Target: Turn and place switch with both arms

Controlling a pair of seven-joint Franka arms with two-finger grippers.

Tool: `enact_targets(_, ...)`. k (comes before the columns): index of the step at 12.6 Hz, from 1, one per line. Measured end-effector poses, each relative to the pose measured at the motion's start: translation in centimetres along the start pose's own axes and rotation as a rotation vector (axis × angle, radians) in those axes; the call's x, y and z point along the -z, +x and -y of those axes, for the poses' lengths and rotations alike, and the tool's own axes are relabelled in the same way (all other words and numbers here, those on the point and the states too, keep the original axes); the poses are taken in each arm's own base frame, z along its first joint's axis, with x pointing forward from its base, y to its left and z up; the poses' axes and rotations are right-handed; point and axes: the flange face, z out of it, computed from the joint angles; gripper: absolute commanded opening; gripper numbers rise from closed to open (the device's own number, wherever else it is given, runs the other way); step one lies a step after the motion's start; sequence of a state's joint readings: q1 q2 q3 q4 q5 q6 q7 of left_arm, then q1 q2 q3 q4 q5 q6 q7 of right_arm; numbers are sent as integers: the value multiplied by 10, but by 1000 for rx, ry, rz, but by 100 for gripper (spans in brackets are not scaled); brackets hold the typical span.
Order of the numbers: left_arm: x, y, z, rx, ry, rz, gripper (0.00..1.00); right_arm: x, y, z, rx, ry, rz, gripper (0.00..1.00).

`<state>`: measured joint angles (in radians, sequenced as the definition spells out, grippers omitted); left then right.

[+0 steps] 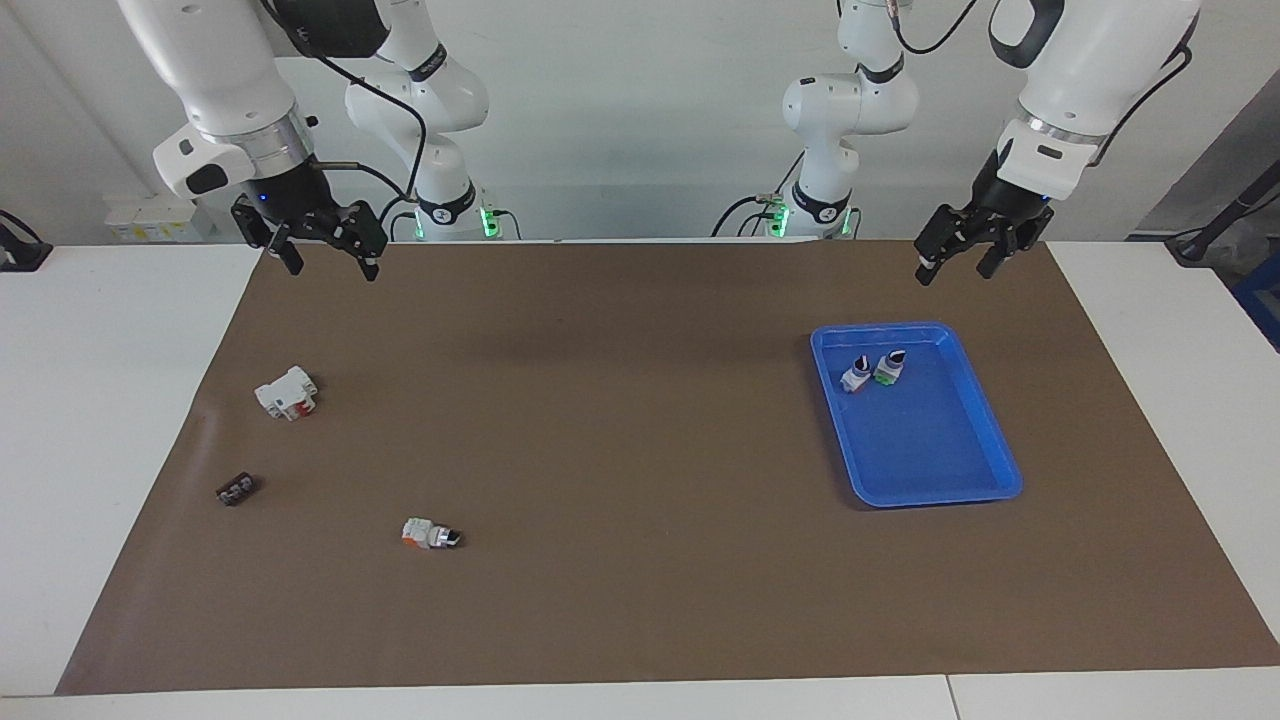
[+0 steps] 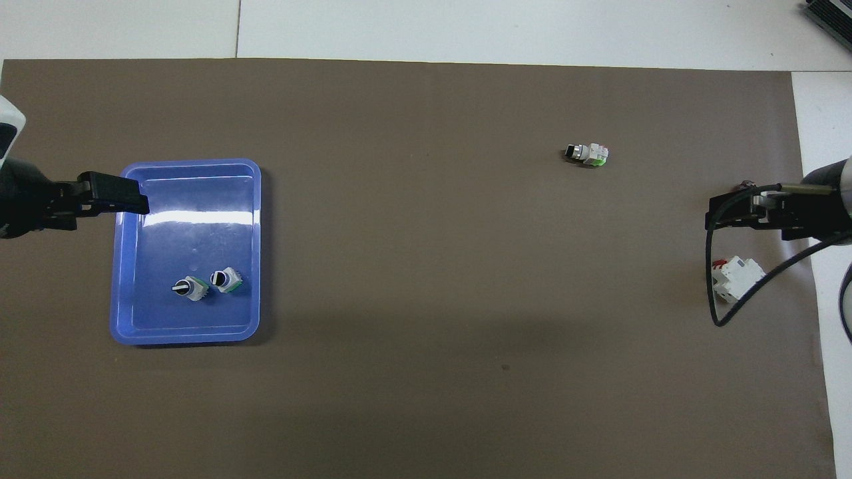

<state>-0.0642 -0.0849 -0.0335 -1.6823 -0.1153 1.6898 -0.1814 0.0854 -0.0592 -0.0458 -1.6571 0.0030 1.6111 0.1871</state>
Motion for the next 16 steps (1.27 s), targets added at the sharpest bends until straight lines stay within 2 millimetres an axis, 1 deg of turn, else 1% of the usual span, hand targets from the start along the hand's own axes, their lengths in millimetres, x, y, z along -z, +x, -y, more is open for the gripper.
enact_targets(2, 10, 6, -2, -66, 6, 23, 100, 0, 0, 0, 0, 0, 0, 100)
enact_targets(5, 20, 15, 2, -185, 100, 26, 100, 0, 0, 0, 0, 0, 0, 100)
enact_targets(7, 29, 11, 2, -206, 115, 36, 100, 0, 0, 0, 0, 0, 0, 100)
enact_targets(10, 41, -4, 4, -204, 121, 61, 100, 0, 0, 0, 0, 0, 0, 100)
enact_targets(13, 42, -13, 12, -190, 126, 93, 100, -1, -1, 0, 0, -1, 8, 100)
enact_targets(16, 43, -13, 19, -166, 115, 95, 100, -1, -1, 0, 0, -1, 8, 100)
